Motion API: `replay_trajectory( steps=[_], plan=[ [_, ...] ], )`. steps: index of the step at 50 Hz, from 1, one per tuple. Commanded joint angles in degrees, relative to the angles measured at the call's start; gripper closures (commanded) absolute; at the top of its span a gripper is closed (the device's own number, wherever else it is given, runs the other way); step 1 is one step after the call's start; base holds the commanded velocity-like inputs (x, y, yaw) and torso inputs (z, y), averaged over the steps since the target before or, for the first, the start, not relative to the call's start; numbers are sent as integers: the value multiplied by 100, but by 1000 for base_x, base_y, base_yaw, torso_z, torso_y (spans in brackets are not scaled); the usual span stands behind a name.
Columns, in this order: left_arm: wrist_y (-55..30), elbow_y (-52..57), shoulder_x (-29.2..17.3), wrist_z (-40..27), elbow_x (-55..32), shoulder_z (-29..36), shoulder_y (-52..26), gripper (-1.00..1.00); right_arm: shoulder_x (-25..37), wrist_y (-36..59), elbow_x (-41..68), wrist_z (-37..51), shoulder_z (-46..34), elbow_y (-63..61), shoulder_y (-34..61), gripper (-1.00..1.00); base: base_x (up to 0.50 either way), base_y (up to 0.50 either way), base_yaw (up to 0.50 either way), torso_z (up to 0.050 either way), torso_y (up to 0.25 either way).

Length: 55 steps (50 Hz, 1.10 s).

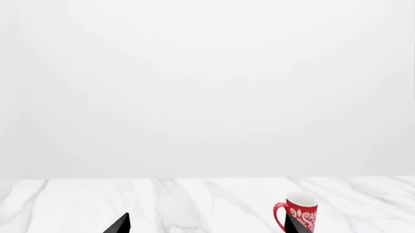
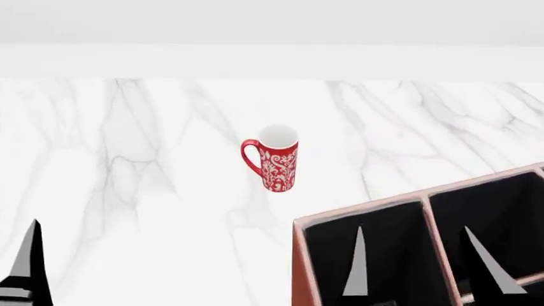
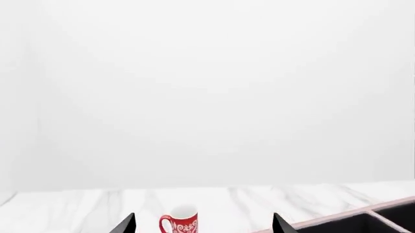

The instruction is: Pick up the book and place it in the left compartment of the caddy.

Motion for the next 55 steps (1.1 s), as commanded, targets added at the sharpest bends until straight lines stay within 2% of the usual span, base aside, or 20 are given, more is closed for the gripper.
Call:
replay_trajectory(
  steps=[1, 6, 19, 26, 30, 38, 47, 55],
  plan=[
    [-12, 33, -72, -24, -96, -66, -26, -100, 801, 472, 1573, 680, 692, -28, 649, -100, 0, 0, 0, 0, 0],
    [-34, 62, -113, -41, -159, -127, -54, -100, 1164, 832, 2387, 1017, 711, 44, 1322, -100, 0, 0, 0, 0, 0],
    [-70, 86, -215, -85, -327, -309, -161, -100, 2342, 1890, 5411, 2026, -299, 932, 4519, -100, 0, 0, 0, 0, 0],
    [-89, 104, -274, -107, -415, -398, -203, -100, 2314, 2231, 6025, 1987, -1056, 1389, 5595, -100, 0, 0, 0, 0, 0],
    [-59, 93, -307, -100, -422, -412, -211, -100, 2250, 2442, 6080, 1889, -1372, 1439, 6014, -100, 0, 0, 0, 0, 0],
    [-50, 102, -390, -74, -497, -501, -247, -100, 2017, 2940, 5998, 1096, -1967, 1813, 6804, -100, 0, 0, 0, 0, 0],
    [22, 55, -456, -56, -485, -527, -268, -100, 1864, 3255, 4478, -522, -2576, 2040, 7085, -100, 0, 0, 0, 0, 0],
    [9, 40, -498, -62, -553, -581, -305, -100, 1673, 3420, 3705, -1724, -3424, 2600, 7664, -100, 0, 0, 0, 0, 0]
  ],
)
